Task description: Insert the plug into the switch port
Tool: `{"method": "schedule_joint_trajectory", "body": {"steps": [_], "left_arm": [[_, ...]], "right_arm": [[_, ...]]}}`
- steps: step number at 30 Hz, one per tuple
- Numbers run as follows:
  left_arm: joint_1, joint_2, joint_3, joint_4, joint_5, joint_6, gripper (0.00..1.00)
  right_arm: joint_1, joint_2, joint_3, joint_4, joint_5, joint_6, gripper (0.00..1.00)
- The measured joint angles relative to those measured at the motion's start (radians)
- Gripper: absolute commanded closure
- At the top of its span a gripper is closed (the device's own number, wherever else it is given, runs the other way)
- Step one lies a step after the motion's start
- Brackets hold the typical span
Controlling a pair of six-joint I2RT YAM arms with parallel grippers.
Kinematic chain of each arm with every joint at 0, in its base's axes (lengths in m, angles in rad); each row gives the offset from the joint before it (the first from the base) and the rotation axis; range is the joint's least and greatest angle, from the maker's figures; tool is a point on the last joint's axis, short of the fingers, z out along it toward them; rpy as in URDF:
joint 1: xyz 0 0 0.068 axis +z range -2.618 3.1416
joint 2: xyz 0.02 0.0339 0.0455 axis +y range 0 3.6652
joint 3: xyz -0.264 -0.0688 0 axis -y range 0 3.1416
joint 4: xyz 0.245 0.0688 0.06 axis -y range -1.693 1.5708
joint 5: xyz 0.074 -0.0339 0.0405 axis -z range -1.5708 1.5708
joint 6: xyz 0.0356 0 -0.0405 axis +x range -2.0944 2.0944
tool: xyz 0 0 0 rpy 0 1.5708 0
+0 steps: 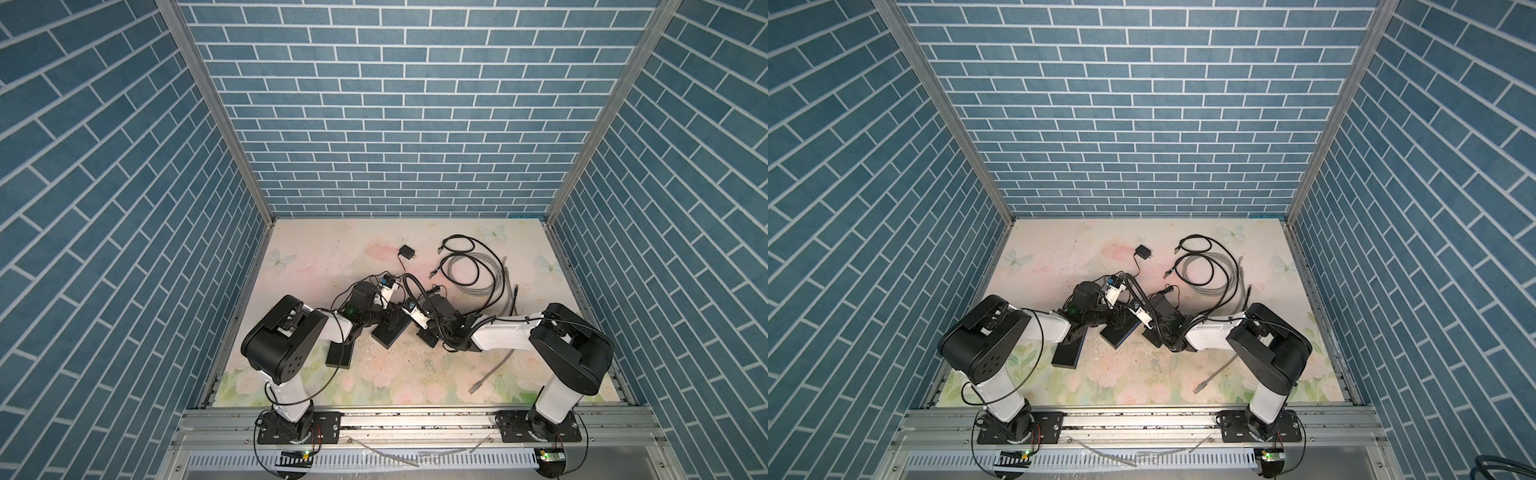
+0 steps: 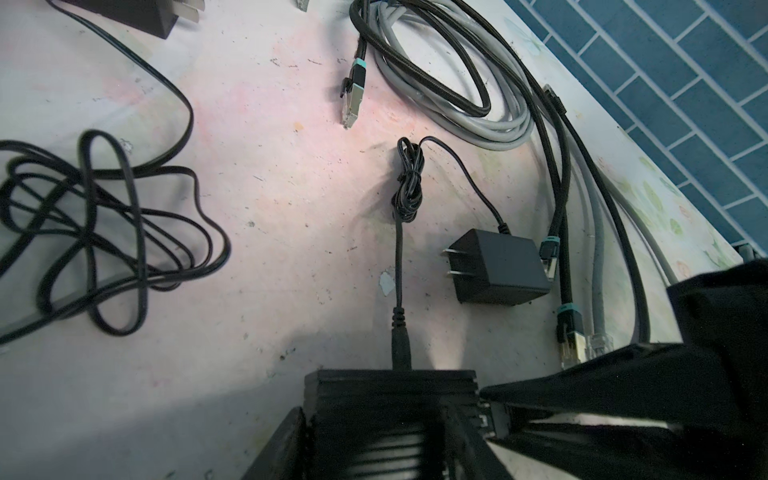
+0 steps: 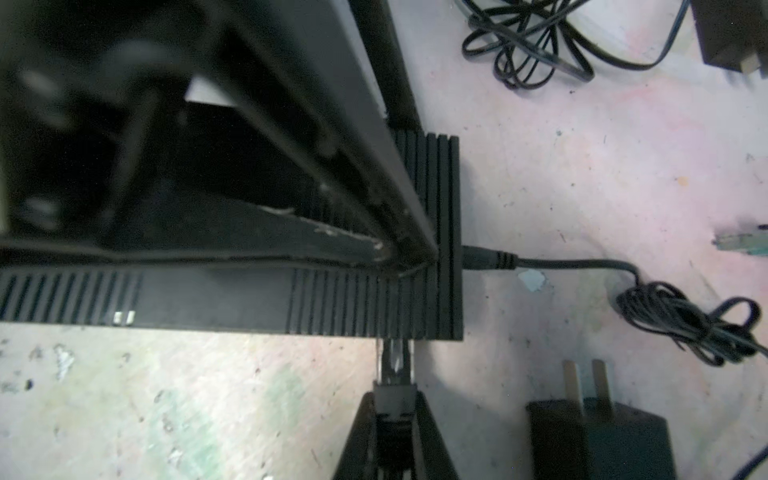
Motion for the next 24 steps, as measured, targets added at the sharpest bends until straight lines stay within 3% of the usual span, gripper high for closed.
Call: {"method": "schedule_joint_trajectory", "body": {"steps": [11, 24], "left_arm": [[0.006, 0.009, 0.003, 0.028, -0.051, -0.005, 0.47], [0.02, 0.018, -0.001, 0.055, -0.039, -0.066, 0.43]], "right_arm": [[-0.002, 0.04, 0.0, 0.102, 0.027, 0.0, 1.0], [-0.002, 0.039, 0.024, 0.041, 0.045, -0.062, 0.97]]}}
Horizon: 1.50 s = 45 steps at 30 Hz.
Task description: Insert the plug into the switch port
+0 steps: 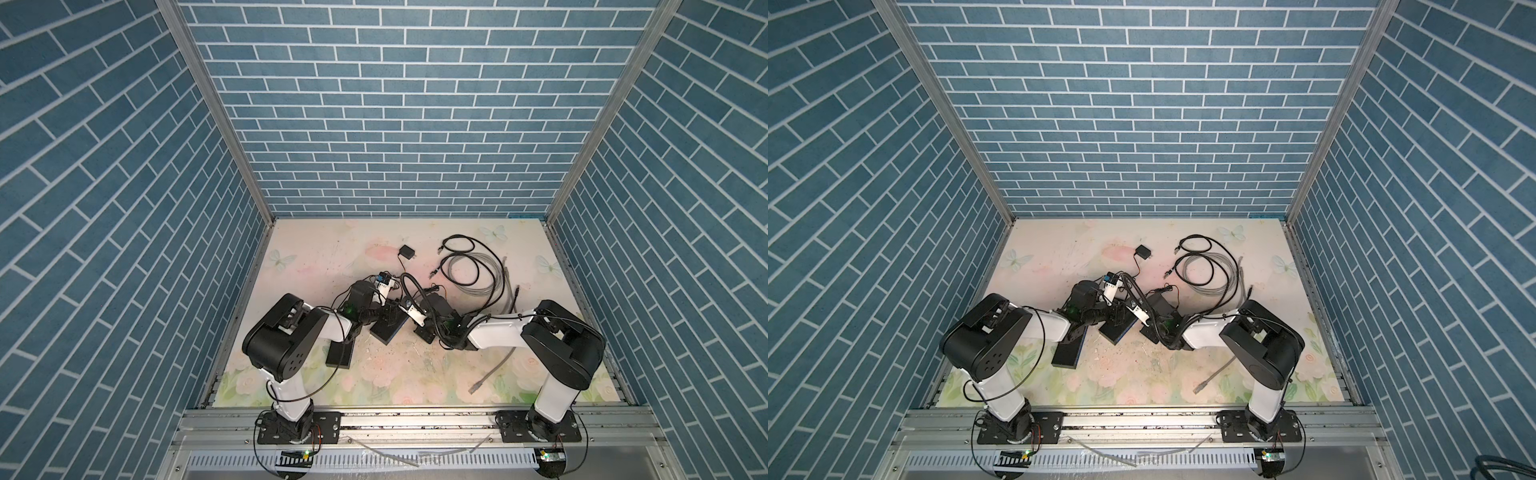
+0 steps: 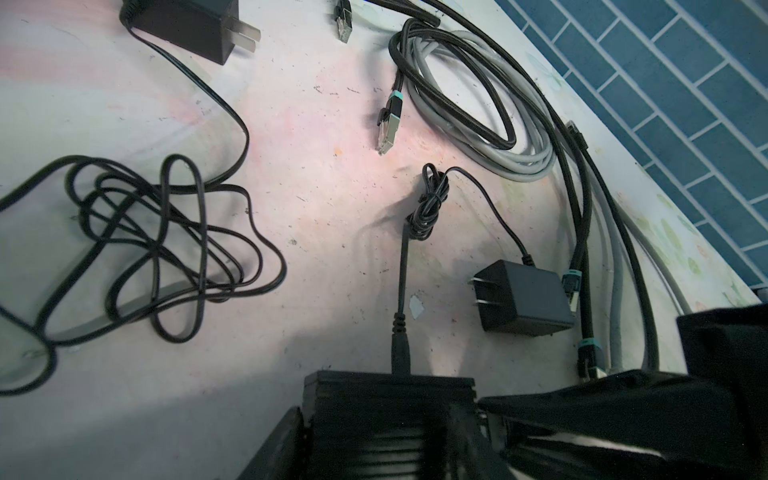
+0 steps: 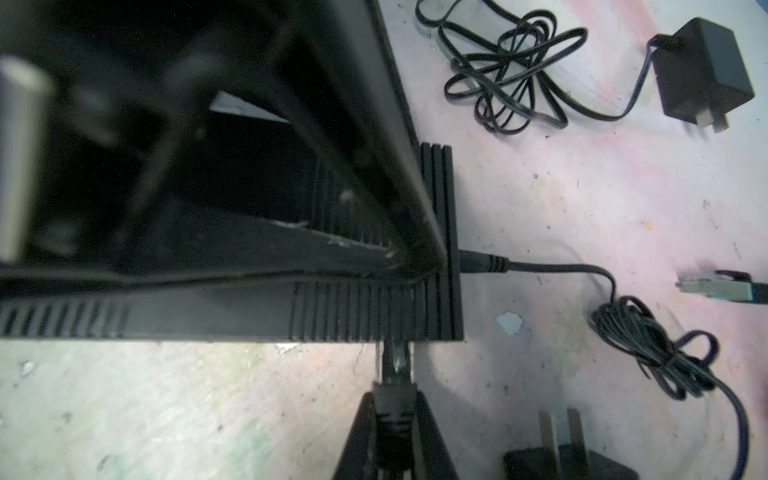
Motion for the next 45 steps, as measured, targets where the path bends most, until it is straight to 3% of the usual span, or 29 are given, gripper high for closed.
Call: {"method": "schedule_joint_trajectory", "body": {"steps": [22, 30, 32, 45], "left_arm": [[-0.012, -0.032, -0.019, 0.002, -0.059, -0.037, 0.36], [-0.012, -0.097, -0.013, -0.06, -0.092, 0.014, 0.29], [-0.012, -0.113, -0.013, -0.072, -0.101, 0.035, 0.01], [-0.013, -0.254, -0.018, -0.163, -0.18, 0.119, 0.0]], "right_arm": [[-0.063, -0.068, 0.031, -0.074, -0.051, -0.111, 0.6], [-0.105, -0.24, 0.031, -0.173, -0.109, -0.126, 0.59], [-0.121, -0.288, 0.031, -0.229, -0.125, -0.143, 0.59], [-0.2, -0.606, 0.002, -0.647, -0.175, -0.446, 0.6]]}}
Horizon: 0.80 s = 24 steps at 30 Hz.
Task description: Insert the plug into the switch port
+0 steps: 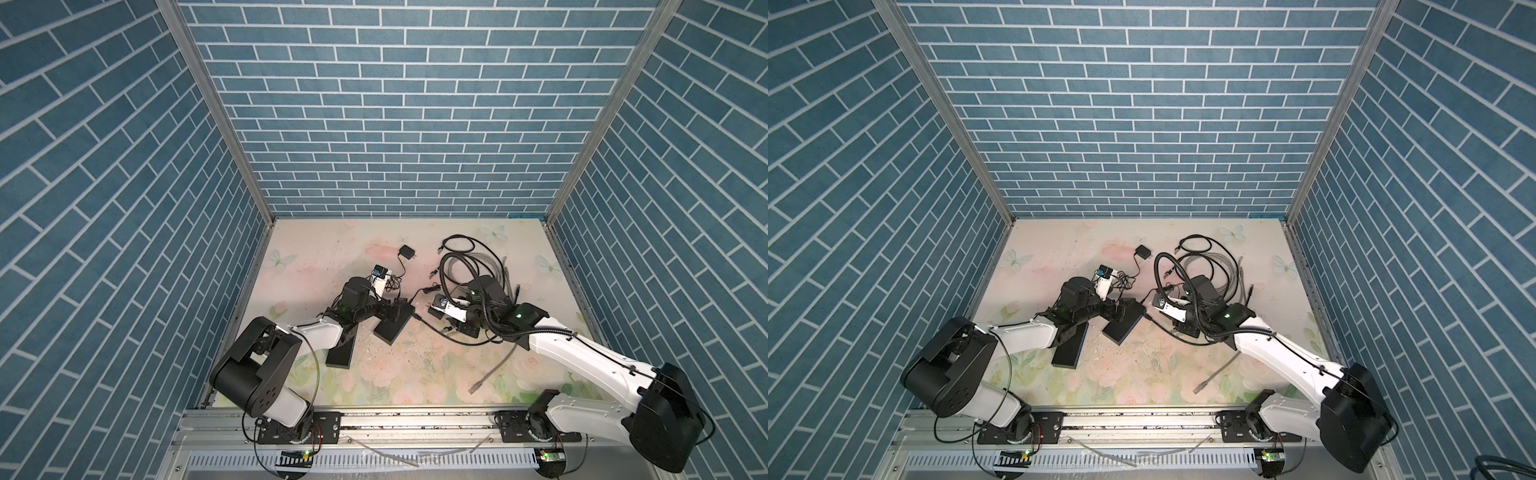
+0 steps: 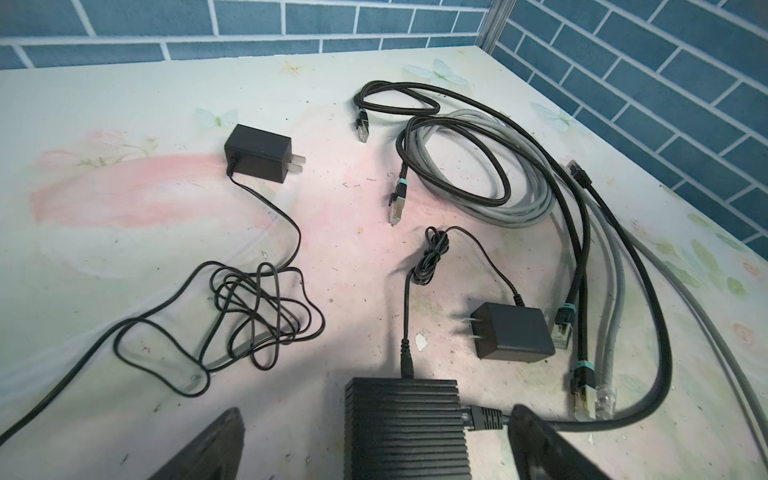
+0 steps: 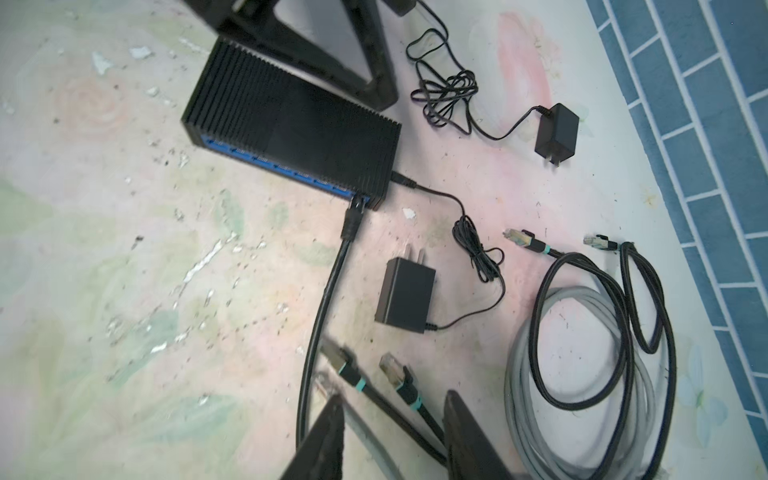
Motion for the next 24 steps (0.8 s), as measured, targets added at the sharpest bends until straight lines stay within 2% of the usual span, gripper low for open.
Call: {"method": "schedule_joint_trajectory", "body": {"steps": [7, 10, 15, 24], "left_arm": [[0.0, -0.008, 0.041, -0.159, -0.059, 0.006, 0.0], [0.0, -0.009, 0.018, -0.132, -0.09, 0.006, 0.01], [0.0, -0.027, -0.074, -0.068, -0.142, 0.012, 0.0], [0.0, -0.098, -0.086, -0.061, -0.18, 0.05, 0.0]], "right_arm": [[-0.018, -0.03, -0.005, -0.235, -0.003, -0.115, 0.6], [-0.019, -0.029, -0.006, -0.319, -0.013, -0.134, 0.62], [-0.02, -0.067, -0.06, -0.348, -0.079, -0.137, 0.62], [-0.015, -0.14, -0.105, -0.426, -0.159, -0.179, 0.61]]}}
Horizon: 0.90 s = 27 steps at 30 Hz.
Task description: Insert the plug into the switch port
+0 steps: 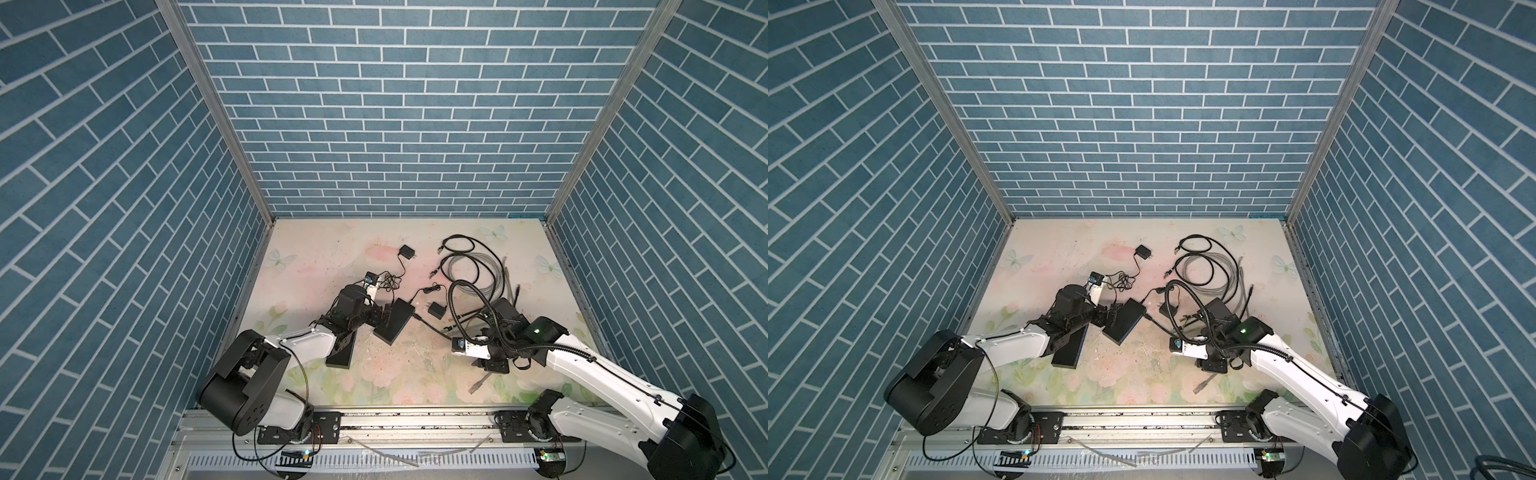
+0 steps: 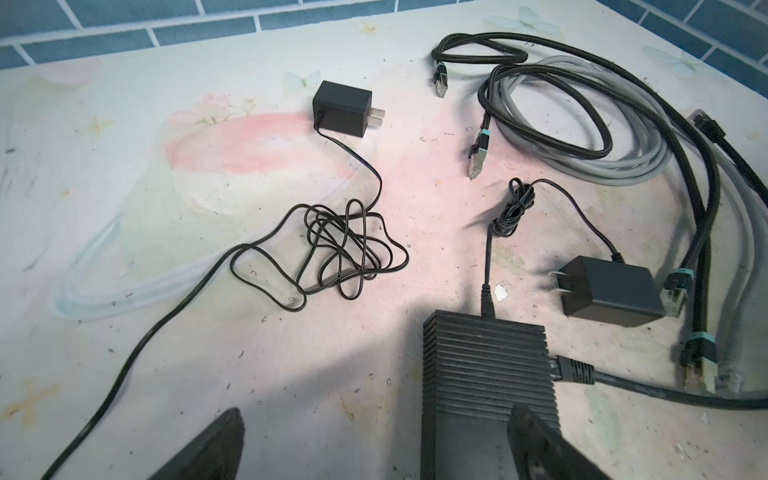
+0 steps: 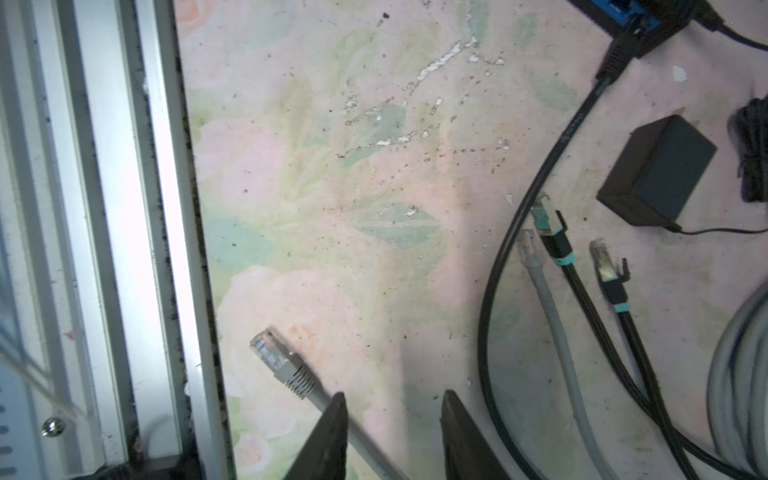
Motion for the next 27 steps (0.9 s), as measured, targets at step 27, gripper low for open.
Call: {"method": "schedule_joint_trajectory", "body": {"steps": [27], "left_arm": [[0.0, -0.002, -0.046, 0.02, -0.023, 0.011, 0.0]], "right_arm": [[0.09, 0.087, -0.127, 0.016, 0.039, -0.126, 0.62]]}}
